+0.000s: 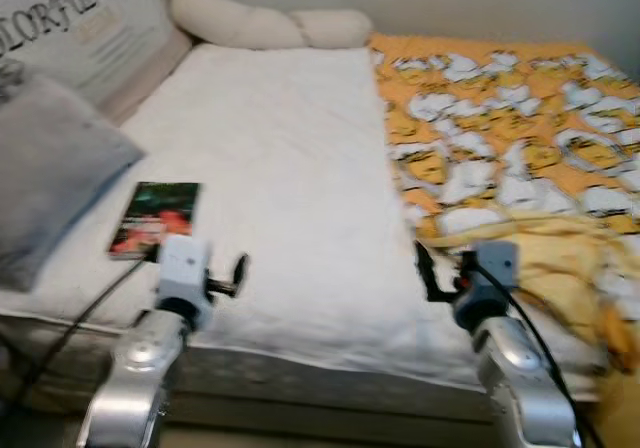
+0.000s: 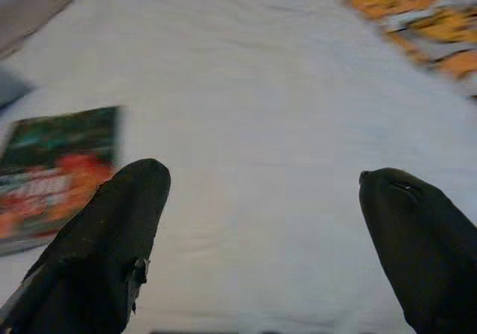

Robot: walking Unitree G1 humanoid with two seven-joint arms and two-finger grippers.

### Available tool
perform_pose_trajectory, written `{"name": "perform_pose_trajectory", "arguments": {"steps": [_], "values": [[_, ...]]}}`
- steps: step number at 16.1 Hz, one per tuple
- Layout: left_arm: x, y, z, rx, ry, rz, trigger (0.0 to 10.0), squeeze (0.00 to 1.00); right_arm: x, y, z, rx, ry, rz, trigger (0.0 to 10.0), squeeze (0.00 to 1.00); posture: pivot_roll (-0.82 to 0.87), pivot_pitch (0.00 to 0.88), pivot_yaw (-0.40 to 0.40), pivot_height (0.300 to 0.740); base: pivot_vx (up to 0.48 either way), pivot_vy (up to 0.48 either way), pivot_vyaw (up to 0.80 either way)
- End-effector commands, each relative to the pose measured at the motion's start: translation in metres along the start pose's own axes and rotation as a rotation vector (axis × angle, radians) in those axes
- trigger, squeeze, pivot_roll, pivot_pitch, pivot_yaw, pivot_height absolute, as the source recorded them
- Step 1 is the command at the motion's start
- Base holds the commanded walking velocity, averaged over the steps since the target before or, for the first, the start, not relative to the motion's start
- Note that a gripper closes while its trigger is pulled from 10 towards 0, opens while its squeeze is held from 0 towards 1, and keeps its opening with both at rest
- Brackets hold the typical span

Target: Clean up the room

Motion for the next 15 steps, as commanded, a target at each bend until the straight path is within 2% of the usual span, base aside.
{"name": "perform_pose_trajectory", "arguments": {"steps": [1,5,8,12,15], "values": [[0.007,0.0,0.006,0.026,0.015,-0.023,10.0,0.0,0.008,0.005,0.008,0.036,0.004,-0.019,10.0,1.0,0.03,0.0,-0.001,0.74,0.0,-0.465,0.0],[0.004,0.001,0.005,0.027,0.015,-0.021,10.0,0.0,0.002,0.006,0.001,0.01,0.004,0.002,10.0,1.0,0.03,0.0,-0.005,0.74,0.0,-0.451,0.0],[0.005,0.0,0.006,0.022,0.018,-0.021,10.0,0.0,-0.002,0.005,0.006,0.036,0.005,0.018,10.0,1.0,0.02,0.0,0.008,0.74,0.0,-0.445,0.0],[0.008,0.009,0.0,-0.016,0.03,-0.018,10.0,0.0,-0.006,0.002,0.002,-0.01,0.021,0.032,10.0,1.0,0.01,0.0,0.042,0.74,0.0,-0.431,0.0],[0.007,0.007,0.002,-0.011,0.032,-0.014,10.0,0.0,-0.006,0.001,0.004,0.004,0.021,0.031,10.0,1.0,0.01,0.0,0.047,0.74,0.0,-0.418,0.0]]}}
Point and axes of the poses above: a point about 5 cm out from each wrist's last joint towards the gripper, its own y axis pointing out of the wrist towards the gripper, its own x axis along the axis of the wrist's last joint, z = x × y, the point moved 3 cm from there along y, pointing out of the wrist towards the gripper, and after that the axes turned 11 degrees about -y, right-handed, at the moved point
